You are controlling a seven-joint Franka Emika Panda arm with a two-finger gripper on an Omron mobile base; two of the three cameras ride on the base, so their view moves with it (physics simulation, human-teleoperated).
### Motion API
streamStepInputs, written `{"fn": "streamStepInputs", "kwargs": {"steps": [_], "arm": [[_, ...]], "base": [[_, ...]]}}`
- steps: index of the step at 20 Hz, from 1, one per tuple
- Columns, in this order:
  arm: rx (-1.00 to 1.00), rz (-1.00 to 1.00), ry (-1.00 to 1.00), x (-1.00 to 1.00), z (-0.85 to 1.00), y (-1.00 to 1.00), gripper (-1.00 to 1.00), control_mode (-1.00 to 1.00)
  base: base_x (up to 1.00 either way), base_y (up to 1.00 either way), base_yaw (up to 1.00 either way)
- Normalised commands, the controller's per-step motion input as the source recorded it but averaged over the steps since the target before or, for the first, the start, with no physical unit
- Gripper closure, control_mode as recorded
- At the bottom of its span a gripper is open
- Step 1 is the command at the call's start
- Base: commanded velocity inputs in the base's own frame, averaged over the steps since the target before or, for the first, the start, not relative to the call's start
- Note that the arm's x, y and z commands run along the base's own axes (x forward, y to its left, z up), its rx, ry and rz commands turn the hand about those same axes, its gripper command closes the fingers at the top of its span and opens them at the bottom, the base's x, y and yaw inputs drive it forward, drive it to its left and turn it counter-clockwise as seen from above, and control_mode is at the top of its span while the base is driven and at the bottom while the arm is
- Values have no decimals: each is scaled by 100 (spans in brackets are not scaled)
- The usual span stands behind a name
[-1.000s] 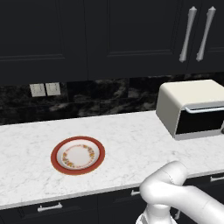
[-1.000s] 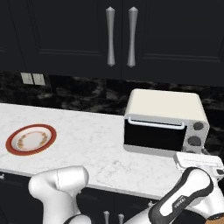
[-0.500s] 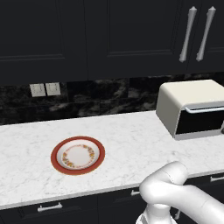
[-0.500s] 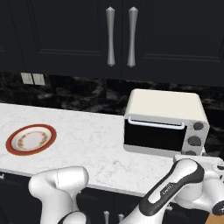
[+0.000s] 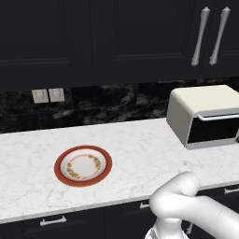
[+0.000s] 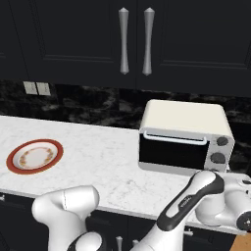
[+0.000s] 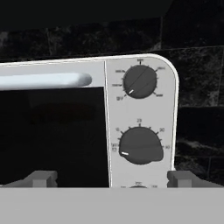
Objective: Pick up the kebab skewer and baguette bread, and place them inside the toaster oven. Close the toaster oven door and start by setting the timer.
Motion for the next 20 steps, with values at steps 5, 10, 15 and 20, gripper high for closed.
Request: {"fn": "streamStepInputs", "kwargs": {"steps": [5, 10, 15, 20], "arm": [[0, -2, 6, 23, -8, -36, -100, -100], [0, -2, 4, 31, -2, -20, -100, -100], [0, 0, 2, 17, 0, 0, -100, -100], [0, 0, 0, 17, -6, 0, -100, -100]], "base": [[0, 0, 0], [0, 0, 0], [0, 0, 0], [0, 0, 0]]}}
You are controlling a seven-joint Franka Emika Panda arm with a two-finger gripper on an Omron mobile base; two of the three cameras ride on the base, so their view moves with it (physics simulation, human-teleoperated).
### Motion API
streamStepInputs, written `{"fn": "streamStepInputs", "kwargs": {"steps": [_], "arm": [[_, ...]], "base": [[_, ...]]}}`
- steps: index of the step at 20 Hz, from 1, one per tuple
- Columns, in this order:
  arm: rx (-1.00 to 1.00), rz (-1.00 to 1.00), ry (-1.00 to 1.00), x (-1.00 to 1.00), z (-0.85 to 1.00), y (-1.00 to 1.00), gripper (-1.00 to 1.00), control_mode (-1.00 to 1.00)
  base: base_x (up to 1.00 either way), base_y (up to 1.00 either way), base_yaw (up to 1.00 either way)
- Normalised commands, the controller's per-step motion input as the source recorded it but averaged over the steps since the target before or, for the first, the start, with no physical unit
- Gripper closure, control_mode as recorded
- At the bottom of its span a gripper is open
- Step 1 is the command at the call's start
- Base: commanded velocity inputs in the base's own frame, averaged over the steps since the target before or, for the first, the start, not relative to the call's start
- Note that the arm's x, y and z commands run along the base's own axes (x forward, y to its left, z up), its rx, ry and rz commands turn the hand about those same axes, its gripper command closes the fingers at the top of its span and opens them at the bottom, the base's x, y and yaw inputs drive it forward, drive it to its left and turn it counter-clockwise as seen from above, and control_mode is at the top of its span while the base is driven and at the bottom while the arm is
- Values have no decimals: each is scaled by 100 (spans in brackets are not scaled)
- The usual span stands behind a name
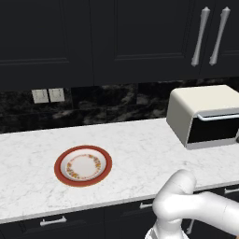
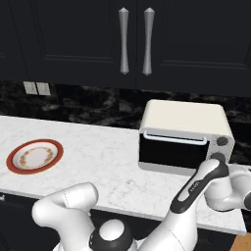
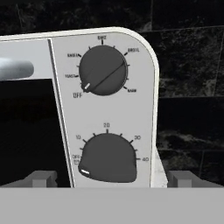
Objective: Pick up the kebab skewer and baguette bread, and place them inside the toaster oven. Close the toaster oven door and start by setting the timer.
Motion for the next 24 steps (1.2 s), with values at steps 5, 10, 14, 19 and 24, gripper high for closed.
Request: {"fn": "streamStepInputs", "kwargs": {"steps": [5, 10, 14, 19, 24], "arm": [[-1, 0, 0, 7, -26, 1, -100, -100], [-1, 0, 0, 19, -2, 12, -100, -100], [0, 0, 0, 17, 0, 8, -100, -100], [0, 0, 0, 15, 0, 0, -100, -100], [0, 0, 0, 11, 0, 0, -100, -100]], "base": [[0, 0, 0], [0, 0, 0], [0, 0, 0], [0, 0, 0], [0, 0, 0]]}}
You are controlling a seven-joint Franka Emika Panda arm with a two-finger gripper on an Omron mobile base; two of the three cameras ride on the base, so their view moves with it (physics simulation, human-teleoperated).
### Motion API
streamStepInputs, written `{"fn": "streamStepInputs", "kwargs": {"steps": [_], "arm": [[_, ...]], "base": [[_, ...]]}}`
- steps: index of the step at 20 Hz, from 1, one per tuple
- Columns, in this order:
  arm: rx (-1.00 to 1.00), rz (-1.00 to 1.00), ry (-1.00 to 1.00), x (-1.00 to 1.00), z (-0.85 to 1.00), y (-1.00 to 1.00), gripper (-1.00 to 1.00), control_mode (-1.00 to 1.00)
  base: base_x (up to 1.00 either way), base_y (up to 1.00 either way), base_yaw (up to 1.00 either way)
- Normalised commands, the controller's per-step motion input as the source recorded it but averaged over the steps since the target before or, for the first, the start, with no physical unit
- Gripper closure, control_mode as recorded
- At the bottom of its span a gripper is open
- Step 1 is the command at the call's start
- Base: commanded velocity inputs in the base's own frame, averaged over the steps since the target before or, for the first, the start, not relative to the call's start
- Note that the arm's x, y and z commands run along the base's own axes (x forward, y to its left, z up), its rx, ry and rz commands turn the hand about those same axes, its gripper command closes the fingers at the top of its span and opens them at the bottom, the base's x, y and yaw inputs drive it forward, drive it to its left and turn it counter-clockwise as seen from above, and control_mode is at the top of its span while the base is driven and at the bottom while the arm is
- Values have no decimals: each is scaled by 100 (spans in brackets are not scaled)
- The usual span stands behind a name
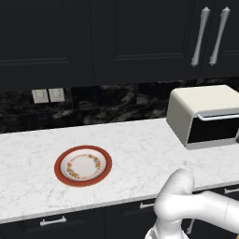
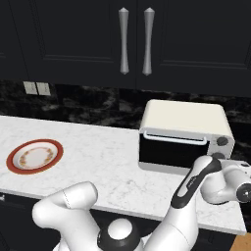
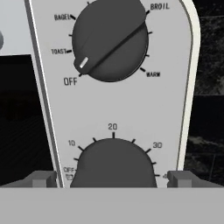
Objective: Pick up the kebab skewer and baguette bread, and place them inside the toaster oven. Close the toaster oven door and start by setting the timer.
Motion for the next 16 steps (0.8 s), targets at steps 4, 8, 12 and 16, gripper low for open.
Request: {"fn": "streamStepInputs", "kwargs": {"steps": [4, 8, 12, 16], "arm": [[0, 0, 0, 0, -1, 0, -100, -100], [0, 0, 0, 7, -5, 0, -100, -100], [0, 0, 0, 4, -7, 0, -100, -100], [0, 0, 0, 4, 0, 0, -100, -100]], "base": [[0, 0, 0], [0, 0, 0], [0, 0, 0], [0, 0, 0]]}}
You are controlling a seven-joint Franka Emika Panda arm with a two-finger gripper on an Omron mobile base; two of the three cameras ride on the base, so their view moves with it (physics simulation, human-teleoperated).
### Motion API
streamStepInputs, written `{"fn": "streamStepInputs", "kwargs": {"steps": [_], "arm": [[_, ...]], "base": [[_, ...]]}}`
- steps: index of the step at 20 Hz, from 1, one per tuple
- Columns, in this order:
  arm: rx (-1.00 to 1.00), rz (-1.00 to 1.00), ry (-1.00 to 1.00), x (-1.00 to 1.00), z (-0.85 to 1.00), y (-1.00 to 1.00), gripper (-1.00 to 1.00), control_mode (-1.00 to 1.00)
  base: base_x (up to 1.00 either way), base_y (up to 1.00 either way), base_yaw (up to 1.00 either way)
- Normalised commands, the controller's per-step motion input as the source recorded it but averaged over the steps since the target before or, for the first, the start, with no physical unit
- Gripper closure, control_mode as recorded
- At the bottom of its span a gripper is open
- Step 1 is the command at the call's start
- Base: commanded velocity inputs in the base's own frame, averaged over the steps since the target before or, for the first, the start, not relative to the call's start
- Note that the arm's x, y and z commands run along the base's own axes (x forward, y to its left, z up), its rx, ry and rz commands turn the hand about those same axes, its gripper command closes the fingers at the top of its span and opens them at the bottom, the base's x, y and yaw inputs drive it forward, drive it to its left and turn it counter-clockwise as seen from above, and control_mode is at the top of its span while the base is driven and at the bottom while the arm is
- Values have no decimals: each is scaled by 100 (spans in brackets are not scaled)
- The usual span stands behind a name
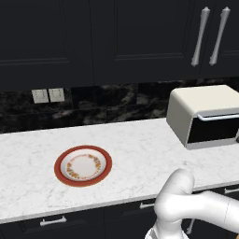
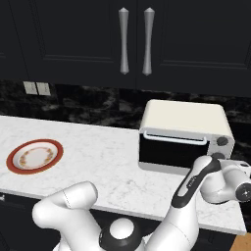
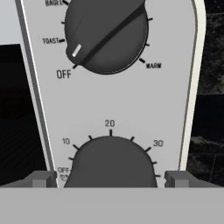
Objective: Pick up the kebab skewer and baguette bread, and place them inside the toaster oven. Close the toaster oven door and start by setting the timer.
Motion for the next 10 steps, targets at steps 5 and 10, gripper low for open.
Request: {"fn": "streamStepInputs", "kwargs": {"steps": [5, 10], "arm": [[0, 0, 0, 3, 0, 0, -100, -100], [0, 0, 0, 0, 0, 0, -100, -100]], "base": [[0, 0, 0], [0, 0, 0]]}}
